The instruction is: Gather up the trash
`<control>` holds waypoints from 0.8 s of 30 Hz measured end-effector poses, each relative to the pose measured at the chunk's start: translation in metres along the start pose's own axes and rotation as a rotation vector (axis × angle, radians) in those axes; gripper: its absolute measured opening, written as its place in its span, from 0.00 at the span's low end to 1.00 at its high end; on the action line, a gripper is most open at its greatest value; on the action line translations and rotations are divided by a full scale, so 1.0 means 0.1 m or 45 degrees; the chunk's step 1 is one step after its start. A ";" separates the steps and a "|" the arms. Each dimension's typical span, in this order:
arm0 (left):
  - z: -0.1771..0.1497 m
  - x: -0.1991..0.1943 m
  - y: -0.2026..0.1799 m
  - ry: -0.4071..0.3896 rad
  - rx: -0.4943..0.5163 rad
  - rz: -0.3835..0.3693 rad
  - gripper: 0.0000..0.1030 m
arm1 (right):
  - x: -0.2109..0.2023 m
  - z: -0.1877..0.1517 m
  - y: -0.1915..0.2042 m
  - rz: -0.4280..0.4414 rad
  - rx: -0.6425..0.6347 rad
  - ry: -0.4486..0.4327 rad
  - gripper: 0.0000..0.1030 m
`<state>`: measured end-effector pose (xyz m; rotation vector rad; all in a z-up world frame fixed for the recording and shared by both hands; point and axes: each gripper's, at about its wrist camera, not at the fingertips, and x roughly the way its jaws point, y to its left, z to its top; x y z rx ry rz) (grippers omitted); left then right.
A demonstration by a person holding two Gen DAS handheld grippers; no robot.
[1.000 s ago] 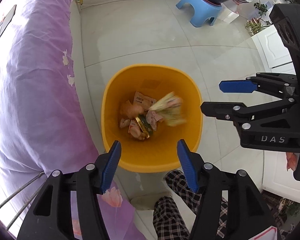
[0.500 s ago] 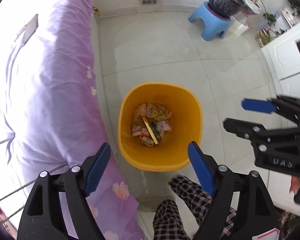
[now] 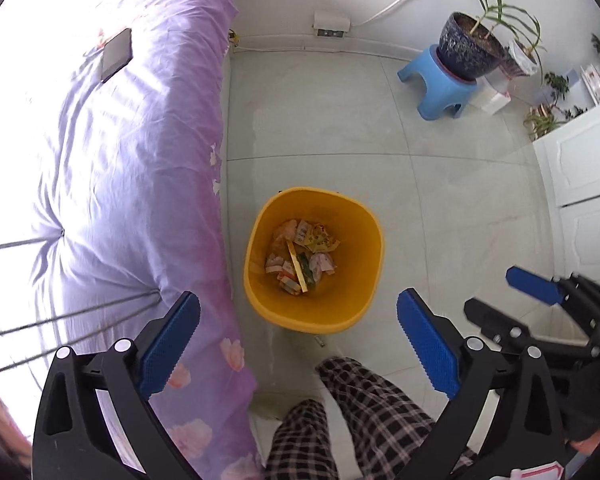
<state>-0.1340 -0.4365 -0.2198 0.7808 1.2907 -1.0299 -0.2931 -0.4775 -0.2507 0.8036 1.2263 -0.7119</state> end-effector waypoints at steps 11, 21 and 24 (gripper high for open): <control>0.04 -0.11 -0.08 -0.020 0.016 0.038 0.95 | -0.15 -0.12 0.03 0.007 0.007 -0.020 0.59; 0.06 -0.14 -0.17 -0.042 0.049 0.064 0.95 | -0.17 -0.15 0.02 0.022 0.015 -0.028 0.59; 0.08 -0.15 -0.18 -0.044 0.053 0.074 0.95 | -0.18 -0.15 0.01 0.020 0.018 -0.029 0.59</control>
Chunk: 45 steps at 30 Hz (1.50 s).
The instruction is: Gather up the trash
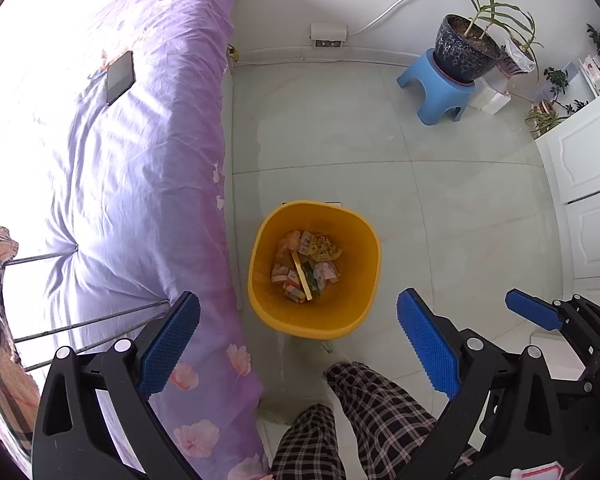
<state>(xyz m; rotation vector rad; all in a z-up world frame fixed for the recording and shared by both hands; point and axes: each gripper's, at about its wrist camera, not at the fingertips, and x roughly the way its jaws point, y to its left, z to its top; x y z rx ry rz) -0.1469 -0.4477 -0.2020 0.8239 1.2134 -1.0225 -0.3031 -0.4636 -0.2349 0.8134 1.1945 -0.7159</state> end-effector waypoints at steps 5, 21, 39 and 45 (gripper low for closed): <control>0.01 -0.01 0.00 0.003 -0.001 -0.001 0.95 | -0.01 0.00 -0.01 0.001 0.004 -0.002 0.60; -0.02 0.00 0.00 0.011 0.005 -0.009 0.95 | -0.01 0.03 -0.01 0.004 0.012 -0.008 0.60; -0.05 -0.02 0.00 0.011 0.007 -0.003 0.95 | -0.04 0.02 0.00 -0.001 0.014 -0.025 0.60; -0.08 -0.04 0.01 0.012 0.006 0.001 0.95 | -0.04 0.00 0.01 -0.001 0.009 -0.027 0.61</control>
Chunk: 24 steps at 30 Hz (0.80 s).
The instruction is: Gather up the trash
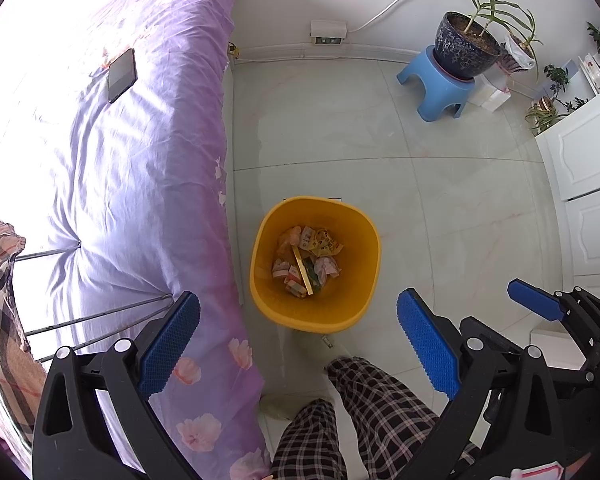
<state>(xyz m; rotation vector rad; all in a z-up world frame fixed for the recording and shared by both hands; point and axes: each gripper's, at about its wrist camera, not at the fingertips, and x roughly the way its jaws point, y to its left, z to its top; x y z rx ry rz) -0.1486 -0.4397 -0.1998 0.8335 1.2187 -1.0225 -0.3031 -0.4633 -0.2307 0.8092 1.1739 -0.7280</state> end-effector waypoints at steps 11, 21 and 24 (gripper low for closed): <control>-0.02 -0.02 0.00 0.009 0.002 0.002 0.95 | 0.00 0.00 -0.01 0.000 -0.001 -0.001 0.61; -0.01 -0.02 0.00 0.012 0.001 0.001 0.95 | -0.01 0.01 -0.01 0.000 -0.003 -0.002 0.61; -0.01 -0.01 0.01 0.014 0.000 0.002 0.95 | -0.01 0.01 -0.01 0.001 -0.001 -0.002 0.61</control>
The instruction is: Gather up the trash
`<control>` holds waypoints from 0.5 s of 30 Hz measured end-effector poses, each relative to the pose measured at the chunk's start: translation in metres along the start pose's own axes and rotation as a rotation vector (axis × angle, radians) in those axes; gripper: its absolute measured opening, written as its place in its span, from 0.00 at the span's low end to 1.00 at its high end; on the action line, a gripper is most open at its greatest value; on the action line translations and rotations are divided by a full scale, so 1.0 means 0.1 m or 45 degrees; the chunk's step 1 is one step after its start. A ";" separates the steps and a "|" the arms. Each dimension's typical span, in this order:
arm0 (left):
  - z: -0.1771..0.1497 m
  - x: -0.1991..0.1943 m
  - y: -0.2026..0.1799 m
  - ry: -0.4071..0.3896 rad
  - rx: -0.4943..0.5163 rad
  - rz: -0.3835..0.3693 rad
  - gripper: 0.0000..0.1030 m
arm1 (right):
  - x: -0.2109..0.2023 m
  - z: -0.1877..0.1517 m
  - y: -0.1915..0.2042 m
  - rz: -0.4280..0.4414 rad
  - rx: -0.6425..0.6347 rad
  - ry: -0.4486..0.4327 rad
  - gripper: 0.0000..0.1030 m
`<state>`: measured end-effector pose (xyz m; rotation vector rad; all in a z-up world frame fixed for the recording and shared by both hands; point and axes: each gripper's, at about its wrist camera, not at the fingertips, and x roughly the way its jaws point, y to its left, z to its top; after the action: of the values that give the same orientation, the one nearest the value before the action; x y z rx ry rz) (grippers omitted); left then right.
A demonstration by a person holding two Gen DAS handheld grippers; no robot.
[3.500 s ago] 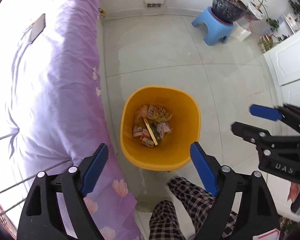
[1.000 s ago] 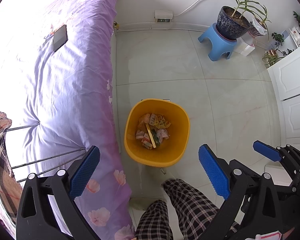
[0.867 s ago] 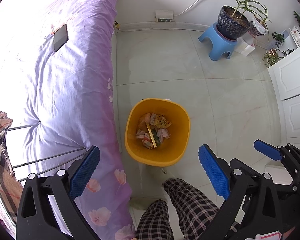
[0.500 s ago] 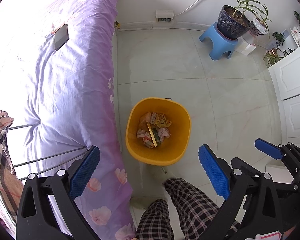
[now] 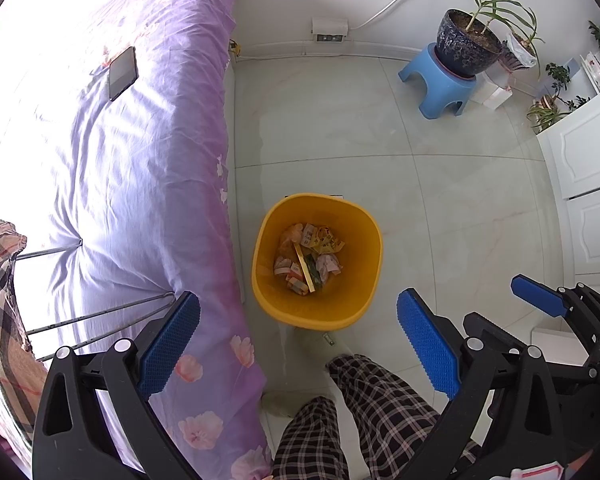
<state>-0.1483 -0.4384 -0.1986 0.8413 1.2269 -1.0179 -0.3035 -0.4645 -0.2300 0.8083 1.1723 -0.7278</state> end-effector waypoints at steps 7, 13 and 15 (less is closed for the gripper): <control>-0.01 0.01 0.01 0.003 0.003 0.000 0.95 | 0.00 0.00 0.00 -0.001 -0.002 0.001 0.61; -0.02 0.03 0.02 0.007 0.008 -0.005 0.95 | 0.00 0.01 0.00 -0.003 0.001 0.002 0.61; -0.01 0.02 0.02 0.003 0.014 -0.009 0.95 | 0.01 0.01 0.00 -0.003 0.001 0.004 0.61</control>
<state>-0.1467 -0.4371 -0.2011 0.8474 1.2283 -1.0304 -0.3032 -0.4658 -0.2303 0.8091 1.1757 -0.7296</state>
